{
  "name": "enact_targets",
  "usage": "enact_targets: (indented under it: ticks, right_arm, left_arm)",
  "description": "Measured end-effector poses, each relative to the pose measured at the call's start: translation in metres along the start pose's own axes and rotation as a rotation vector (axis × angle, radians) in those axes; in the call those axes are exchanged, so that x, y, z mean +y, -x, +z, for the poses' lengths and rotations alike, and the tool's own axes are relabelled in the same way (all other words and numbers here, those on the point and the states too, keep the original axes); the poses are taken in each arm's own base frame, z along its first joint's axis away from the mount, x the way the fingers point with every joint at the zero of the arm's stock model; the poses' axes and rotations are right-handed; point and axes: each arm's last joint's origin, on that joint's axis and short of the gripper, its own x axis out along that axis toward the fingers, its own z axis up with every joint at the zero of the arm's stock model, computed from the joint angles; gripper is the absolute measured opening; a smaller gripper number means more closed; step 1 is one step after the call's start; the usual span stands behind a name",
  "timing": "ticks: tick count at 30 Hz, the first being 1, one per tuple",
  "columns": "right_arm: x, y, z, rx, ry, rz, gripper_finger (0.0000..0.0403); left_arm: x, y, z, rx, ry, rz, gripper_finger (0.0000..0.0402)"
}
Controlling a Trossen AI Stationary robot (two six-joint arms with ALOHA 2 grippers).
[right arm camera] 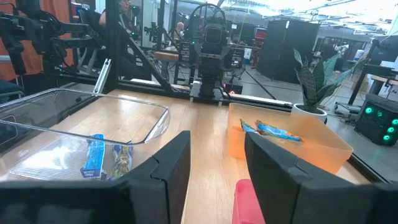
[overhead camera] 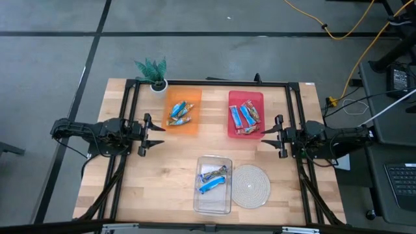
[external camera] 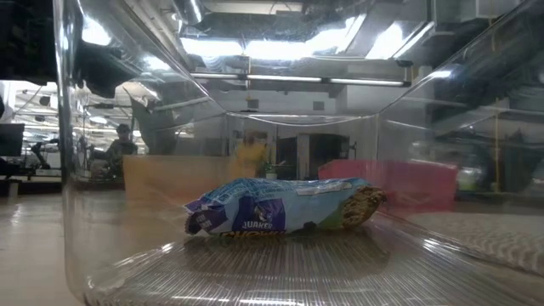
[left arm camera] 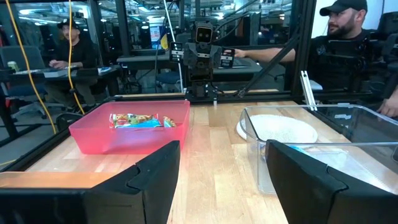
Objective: Pick and place Granola Bars by type
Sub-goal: Return to Home Position
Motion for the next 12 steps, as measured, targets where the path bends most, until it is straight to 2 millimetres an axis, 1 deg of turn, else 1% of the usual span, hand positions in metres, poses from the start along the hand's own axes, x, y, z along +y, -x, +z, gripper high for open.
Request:
enact_targets:
  ticks: [12]
  right_arm:
    - [0.0, 0.0, 0.0002, -0.001, 0.0, 0.0, 0.0155]
  left_arm:
    - [0.0, 0.0, 0.0, 0.0, 0.0, 0.0, 0.0229]
